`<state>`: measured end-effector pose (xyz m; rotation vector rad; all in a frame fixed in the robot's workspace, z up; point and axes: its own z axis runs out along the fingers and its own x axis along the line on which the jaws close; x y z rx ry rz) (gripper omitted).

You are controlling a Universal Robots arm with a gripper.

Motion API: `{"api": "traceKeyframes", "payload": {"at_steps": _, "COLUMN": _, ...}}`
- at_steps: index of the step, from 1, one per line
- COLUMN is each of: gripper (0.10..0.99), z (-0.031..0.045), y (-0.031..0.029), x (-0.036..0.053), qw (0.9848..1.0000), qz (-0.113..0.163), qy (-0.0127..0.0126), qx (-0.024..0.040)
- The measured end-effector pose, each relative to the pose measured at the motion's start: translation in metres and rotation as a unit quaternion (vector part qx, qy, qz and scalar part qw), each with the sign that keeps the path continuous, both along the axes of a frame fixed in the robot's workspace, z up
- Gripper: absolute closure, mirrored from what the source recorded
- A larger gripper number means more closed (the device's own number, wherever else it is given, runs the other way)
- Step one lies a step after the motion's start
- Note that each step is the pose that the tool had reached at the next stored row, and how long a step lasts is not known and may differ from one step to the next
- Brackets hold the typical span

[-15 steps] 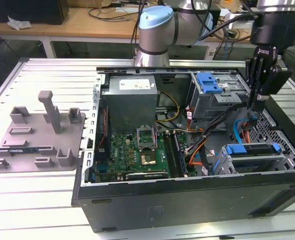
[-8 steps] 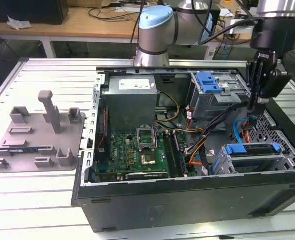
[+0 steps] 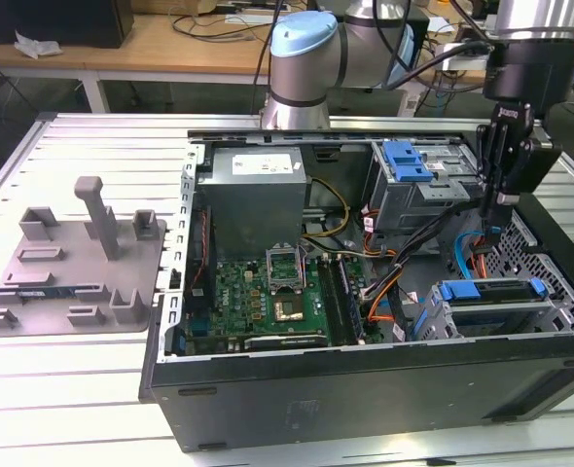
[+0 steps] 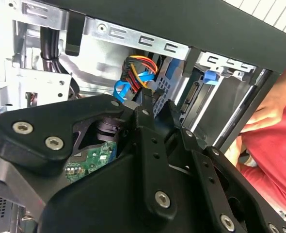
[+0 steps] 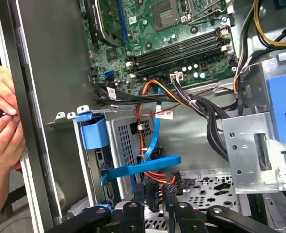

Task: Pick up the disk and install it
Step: 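Insert the first disk wire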

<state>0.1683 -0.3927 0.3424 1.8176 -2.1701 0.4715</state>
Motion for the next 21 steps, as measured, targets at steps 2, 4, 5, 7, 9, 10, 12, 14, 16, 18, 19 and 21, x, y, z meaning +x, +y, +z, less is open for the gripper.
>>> {"api": "traceKeyframes", "payload": {"at_steps": 2, "gripper": 0.796, "z": -0.0008, "y": 0.0058, "x": 0.0, "qw": 1.0, "qz": 0.0, "qy": -0.0018, "qx": -0.0041}}
{"api": "traceKeyframes", "payload": {"at_steps": 4, "gripper": 0.796, "z": -0.0014, "y": 0.0089, "x": 0.0, "qw": 1.0, "qz": 0.0, "qy": -0.0044, "qx": -0.0082}}
{"api": "traceKeyframes", "payload": {"at_steps": 5, "gripper": 0.796, "z": -0.0017, "y": 0.0093, "x": 0.0001, "qw": 0.9999, "qz": 0.0, "qy": -0.0061, "qx": -0.01}}
{"api": "traceKeyframes", "payload": {"at_steps": 7, "gripper": 0.796, "z": -0.0025, "y": 0.0093, "x": -0.0001, "qw": 0.9999, "qz": 0.0, "qy": -0.0096, "qx": -0.0138}}
{"api": "traceKeyframes", "payload": {"at_steps": 9, "gripper": 0.796, "z": -0.0033, "y": 0.0094, "x": -0.0008, "qw": 0.9998, "qz": 0.0, "qy": -0.0118, "qx": -0.0177}}
{"api": "traceKeyframes", "payload": {"at_steps": 10, "gripper": 0.796, "z": -0.0046, "y": 0.0093, "x": -0.0023, "qw": 0.9997, "qz": 0.0, "qy": -0.0133, "qx": -0.0199}}
{"api": "traceKeyframes", "payload": {"at_steps": 12, "gripper": 0.796, "z": -0.0066, "y": 0.0096, "x": -0.0034, "qw": 0.9996, "qz": 0.0, "qy": -0.0145, "qx": -0.0232}}
{"api": "traceKeyframes", "payload": {"at_steps": 14, "gripper": 0.796, "z": -0.0069, "y": 0.0105, "x": -0.0035, "qw": 0.9995, "qz": 0.0, "qy": -0.015, "qx": -0.0272}}
{"api": "traceKeyframes", "payload": {"at_steps": 16, "gripper": 0.796, "z": -0.0071, "y": 0.0113, "x": -0.0035, "qw": 0.9994, "qz": 0.0, "qy": -0.0151, "qx": -0.0317}}
{"api": "traceKeyframes", "payload": {"at_steps": 18, "gripper": 0.796, "z": -0.0075, "y": 0.0115, "x": -0.0035, "qw": 0.9992, "qz": 0.0, "qy": -0.0151, "qx": -0.0364}}
{"api": "traceKeyframes", "payload": {"at_steps": 19, "gripper": 0.796, "z": -0.0081, "y": 0.0117, "x": -0.0035, "qw": 0.9992, "qz": 0.0, "qy": -0.0151, "qx": -0.0381}}
{"api": "traceKeyframes", "payload": {"at_steps": 21, "gripper": 0.796, "z": -0.0092, "y": 0.0119, "x": -0.0035, "qw": 0.9991, "qz": 0.0, "qy": -0.0151, "qx": -0.0389}}
